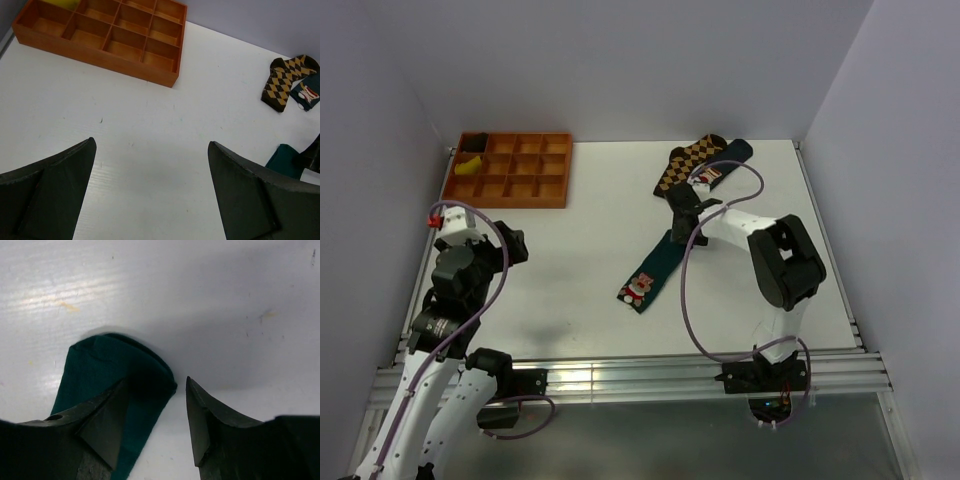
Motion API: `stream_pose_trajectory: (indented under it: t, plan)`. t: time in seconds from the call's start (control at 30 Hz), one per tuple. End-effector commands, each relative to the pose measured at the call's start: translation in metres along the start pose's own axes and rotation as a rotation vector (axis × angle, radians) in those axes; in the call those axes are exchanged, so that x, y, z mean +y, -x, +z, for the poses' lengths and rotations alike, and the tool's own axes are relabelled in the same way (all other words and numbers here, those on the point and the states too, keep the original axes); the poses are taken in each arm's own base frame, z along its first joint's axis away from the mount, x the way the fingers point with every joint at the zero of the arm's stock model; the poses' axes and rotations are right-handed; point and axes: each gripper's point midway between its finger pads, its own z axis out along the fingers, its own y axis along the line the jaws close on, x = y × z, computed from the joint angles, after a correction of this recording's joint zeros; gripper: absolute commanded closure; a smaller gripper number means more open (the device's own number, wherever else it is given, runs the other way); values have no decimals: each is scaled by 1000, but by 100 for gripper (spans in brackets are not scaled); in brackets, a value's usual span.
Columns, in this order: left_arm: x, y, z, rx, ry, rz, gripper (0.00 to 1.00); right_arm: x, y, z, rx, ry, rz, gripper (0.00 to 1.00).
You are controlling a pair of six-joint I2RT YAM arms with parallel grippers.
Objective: Roll the socks
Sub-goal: Roll the sock at the center of the board.
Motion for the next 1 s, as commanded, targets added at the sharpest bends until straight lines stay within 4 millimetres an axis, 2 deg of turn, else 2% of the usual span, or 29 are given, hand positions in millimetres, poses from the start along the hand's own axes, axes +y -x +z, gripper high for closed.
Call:
stream_pose_trajectory:
  t: [0.0, 0.07, 0.1, 0.2, 0.23, 0.3, 0.33, 0.4, 0.43, 0.47, 0.57, 0.67, 0.77, 0.8, 0.83, 0.97]
  plan:
    - [-12, 0, 3, 11, -50, -18, 1, -4, 31, -43, -110, 41, 29, 43]
    - [-21, -3, 4, 41, -85, -54, 1, 0, 42, -62, -142, 78, 9, 39]
    - [-24, -7, 5, 58, -95, -71, 1, 1, 51, -79, -177, 109, -23, 38]
    - [-39, -24, 10, 136, -148, -156, 1, 7, 52, -103, -241, 158, -123, 37]
    - [-43, -28, 11, 155, -157, -195, 1, 18, 44, -115, -275, 210, -161, 37]
    - [-51, -38, 15, 195, -191, -219, 1, 30, 29, -126, -296, 278, -246, 38]
    - [-52, -42, 16, 211, -192, -237, 1, 39, 11, -135, -314, 324, -299, 38]
    - [-55, -44, 17, 228, -201, -246, 1, 48, -10, -141, -322, 370, -391, 39]
    - [-56, -43, 17, 229, -200, -250, 1, 51, -28, -138, -312, 394, -435, 39]
    - [-56, -45, 18, 235, -196, -251, 0, 63, -46, -147, -307, 453, -479, 39]
    - [-57, -48, 22, 245, -197, -254, 1, 68, -74, -140, -268, 492, -499, 41]
    - [-60, -51, 24, 265, -207, -253, 1, 71, -84, -126, -249, 490, -498, 41]
    - [-60, -53, 24, 283, -199, -244, 1, 78, -80, -119, -256, 484, -537, 39]
    - [-59, -54, 24, 287, -197, -237, 1, 77, -82, -110, -236, 458, -566, 38]
    - [-58, -54, 23, 286, -193, -234, 1, 81, -74, -111, -251, 443, -569, 38]
    - [-56, -54, 21, 276, -197, -226, 1, 93, -73, -96, -213, 474, -576, 37]
